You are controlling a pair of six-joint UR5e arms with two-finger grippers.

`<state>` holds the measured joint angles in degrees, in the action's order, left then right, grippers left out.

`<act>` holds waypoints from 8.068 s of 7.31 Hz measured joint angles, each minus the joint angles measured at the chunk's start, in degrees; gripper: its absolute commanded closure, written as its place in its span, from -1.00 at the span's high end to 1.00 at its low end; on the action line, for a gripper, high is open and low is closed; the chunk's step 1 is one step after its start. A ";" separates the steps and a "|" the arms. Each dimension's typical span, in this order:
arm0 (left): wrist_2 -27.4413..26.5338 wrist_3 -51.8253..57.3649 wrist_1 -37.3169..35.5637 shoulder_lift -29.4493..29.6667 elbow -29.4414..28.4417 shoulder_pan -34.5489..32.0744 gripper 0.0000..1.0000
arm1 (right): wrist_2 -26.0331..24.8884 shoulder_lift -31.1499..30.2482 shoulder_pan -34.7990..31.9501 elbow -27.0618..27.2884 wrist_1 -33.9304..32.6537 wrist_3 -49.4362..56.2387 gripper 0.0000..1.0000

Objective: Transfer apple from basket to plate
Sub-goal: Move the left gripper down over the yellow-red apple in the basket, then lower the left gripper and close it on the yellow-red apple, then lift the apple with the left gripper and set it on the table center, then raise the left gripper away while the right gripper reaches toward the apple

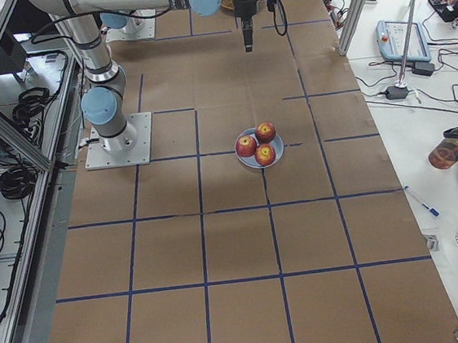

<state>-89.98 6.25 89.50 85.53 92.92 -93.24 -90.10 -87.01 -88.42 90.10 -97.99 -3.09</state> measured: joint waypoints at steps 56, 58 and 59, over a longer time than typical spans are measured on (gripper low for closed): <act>-0.66 -15.20 -4.74 5.58 -0.40 -5.18 0.98 | 0.80 11.62 -14.50 -2.95 -2.74 -9.36 1.00; -0.93 -14.57 -2.70 3.72 -0.34 -4.42 0.98 | 0.88 17.32 -19.00 -2.81 -9.01 -14.34 1.00; -1.04 -14.08 -1.78 3.08 -0.31 -4.31 0.98 | 0.94 20.47 -20.89 -2.65 -12.70 -15.84 1.00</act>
<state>-91.02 -7.83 87.72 88.61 92.61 -97.54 -89.16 -66.54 -109.31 87.45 -110.68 -18.94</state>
